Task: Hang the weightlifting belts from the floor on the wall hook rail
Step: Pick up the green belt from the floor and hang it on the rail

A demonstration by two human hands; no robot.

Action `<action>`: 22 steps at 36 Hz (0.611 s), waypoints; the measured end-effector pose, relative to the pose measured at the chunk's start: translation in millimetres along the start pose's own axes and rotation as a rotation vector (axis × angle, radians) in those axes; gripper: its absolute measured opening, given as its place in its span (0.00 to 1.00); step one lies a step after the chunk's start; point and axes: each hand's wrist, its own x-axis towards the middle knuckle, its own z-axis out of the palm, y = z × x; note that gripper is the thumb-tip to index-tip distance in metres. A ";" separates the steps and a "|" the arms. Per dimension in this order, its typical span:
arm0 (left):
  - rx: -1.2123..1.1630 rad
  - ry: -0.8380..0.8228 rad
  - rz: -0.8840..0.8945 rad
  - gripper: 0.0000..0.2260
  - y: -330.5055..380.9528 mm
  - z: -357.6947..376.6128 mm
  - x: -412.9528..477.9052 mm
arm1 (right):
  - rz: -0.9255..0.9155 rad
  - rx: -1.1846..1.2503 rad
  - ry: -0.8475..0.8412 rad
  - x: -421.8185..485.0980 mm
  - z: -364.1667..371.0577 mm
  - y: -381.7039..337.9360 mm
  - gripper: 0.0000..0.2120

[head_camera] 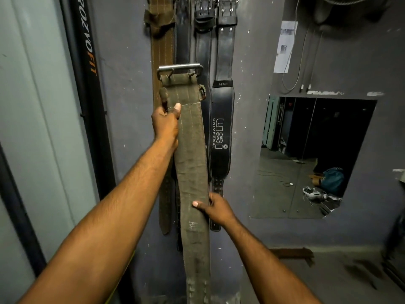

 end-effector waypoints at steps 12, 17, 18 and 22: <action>0.135 -0.137 -0.065 0.10 -24.9 -2.8 -22.8 | -0.193 0.483 0.071 22.0 -54.5 -100.0 0.23; 0.123 -0.251 -0.059 0.11 -32.6 0.6 -33.5 | -0.168 0.725 0.214 29.4 -78.5 -156.2 0.14; 0.121 -0.269 -0.050 0.11 -30.8 0.7 -34.6 | -0.159 0.753 0.212 31.6 -80.8 -158.7 0.16; 0.161 -0.401 -0.060 0.13 -24.7 -9.4 -35.0 | -0.182 0.848 0.241 36.1 -85.6 -161.6 0.15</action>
